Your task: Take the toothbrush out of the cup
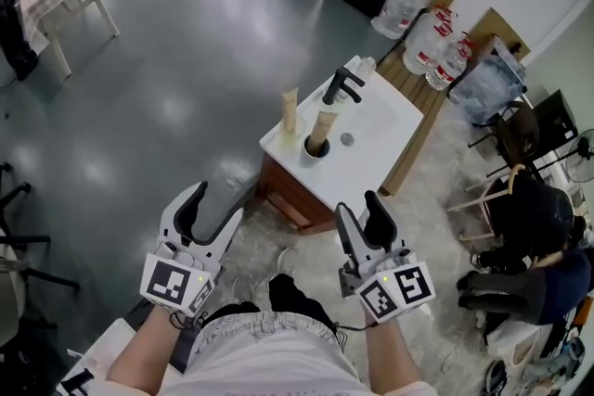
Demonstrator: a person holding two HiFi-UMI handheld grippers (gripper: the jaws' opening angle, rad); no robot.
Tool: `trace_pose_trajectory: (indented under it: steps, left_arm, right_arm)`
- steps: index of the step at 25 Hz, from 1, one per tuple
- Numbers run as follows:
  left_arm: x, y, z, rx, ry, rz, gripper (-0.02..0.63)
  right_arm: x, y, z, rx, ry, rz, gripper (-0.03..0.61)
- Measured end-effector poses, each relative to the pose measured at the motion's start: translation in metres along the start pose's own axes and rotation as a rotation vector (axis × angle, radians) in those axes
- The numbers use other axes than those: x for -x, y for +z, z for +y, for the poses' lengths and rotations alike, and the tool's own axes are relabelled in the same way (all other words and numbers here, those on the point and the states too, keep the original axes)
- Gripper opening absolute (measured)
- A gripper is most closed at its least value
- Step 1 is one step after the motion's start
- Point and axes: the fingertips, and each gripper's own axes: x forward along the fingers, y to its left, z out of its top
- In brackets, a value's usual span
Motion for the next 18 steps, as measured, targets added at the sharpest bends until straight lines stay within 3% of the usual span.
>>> trace_pose_trajectory:
  steps: [18]
  left_arm:
    - [-0.165,-0.030,-0.013,-0.026,0.079,0.070,0.285]
  right_arm:
    - [-0.096,-0.009,-0.141,-0.052,0.181,0.071,0.252]
